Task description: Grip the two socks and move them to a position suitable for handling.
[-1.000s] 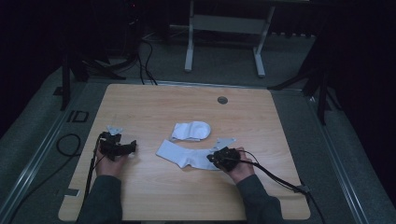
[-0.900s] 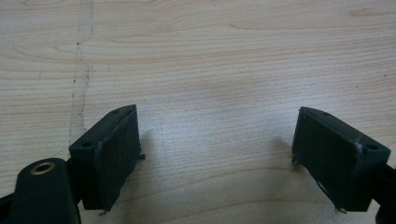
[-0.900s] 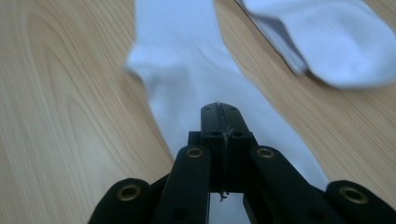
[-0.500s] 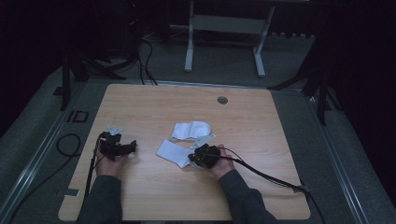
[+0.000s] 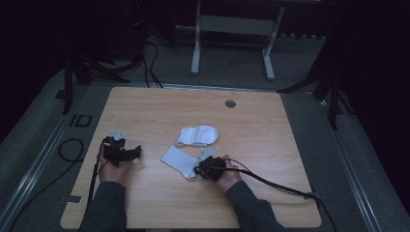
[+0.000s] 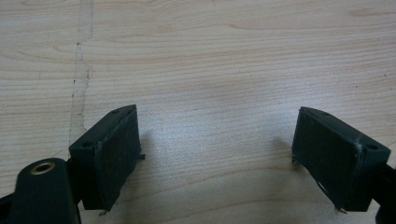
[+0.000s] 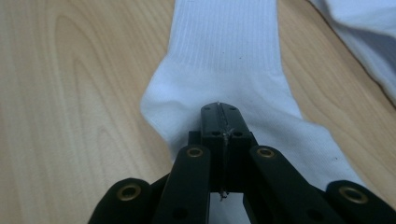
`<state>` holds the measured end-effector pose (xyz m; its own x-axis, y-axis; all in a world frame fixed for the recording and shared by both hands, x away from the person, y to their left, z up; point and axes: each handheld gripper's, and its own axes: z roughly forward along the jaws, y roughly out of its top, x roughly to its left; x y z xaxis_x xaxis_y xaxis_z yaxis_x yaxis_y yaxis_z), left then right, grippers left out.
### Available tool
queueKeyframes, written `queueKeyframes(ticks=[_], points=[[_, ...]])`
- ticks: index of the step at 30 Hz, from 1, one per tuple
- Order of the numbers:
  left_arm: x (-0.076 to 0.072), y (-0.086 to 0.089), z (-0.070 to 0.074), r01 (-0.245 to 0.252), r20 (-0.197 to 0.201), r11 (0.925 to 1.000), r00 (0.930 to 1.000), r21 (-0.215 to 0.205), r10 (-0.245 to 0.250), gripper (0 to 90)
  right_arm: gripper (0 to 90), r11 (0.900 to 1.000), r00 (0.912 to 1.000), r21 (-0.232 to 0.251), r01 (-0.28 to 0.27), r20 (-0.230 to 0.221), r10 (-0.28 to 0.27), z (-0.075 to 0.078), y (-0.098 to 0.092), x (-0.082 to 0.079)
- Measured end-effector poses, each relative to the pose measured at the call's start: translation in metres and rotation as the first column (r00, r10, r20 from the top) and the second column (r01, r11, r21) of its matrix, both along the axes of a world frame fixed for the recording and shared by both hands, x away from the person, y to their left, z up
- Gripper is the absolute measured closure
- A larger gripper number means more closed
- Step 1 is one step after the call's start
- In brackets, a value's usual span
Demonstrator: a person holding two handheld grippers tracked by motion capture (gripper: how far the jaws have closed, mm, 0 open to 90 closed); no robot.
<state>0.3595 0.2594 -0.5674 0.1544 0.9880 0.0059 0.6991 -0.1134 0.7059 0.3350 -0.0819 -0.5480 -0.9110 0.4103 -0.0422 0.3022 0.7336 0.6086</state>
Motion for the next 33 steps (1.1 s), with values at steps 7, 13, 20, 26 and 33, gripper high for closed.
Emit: queueKeyframes(ticks=[7,13,20,26,33], points=[[0.0,0.0,0.0,0.0,0.0,1.0,1.0,0.0,0.0,15.4,79.4,1.0,0.9992,-0.013,0.002,0.04,-0.001,0.009,-0.005,-0.001],[0.0,0.0,0.0,-0.001,0.001,1.0,1.0,-0.002,0.001,15.4,72.9,0.997,0.9899,-0.034,0.076,0.123,-0.071,0.028,-0.015,0.02],[0.0,0.0,0.0,0.0,0.001,1.0,1.0,-0.002,0.0,15.4,67.1,0.984,0.975,-0.047,0.171,0.152,-0.162,0.035,-0.026,0.052],[0.0,0.0,0.0,-0.002,0.002,1.0,1.0,-0.004,0.002,15.4,60.2,0.966,0.9622,-0.108,0.234,0.169,-0.214,0.034,-0.034,0.078],[0.0,0.0,0.0,-0.001,0.0,1.0,1.0,-0.002,0.001,15.4,55.7,0.947,0.9424,-0.075,0.312,0.151,-0.299,0.036,-0.044,0.101]])
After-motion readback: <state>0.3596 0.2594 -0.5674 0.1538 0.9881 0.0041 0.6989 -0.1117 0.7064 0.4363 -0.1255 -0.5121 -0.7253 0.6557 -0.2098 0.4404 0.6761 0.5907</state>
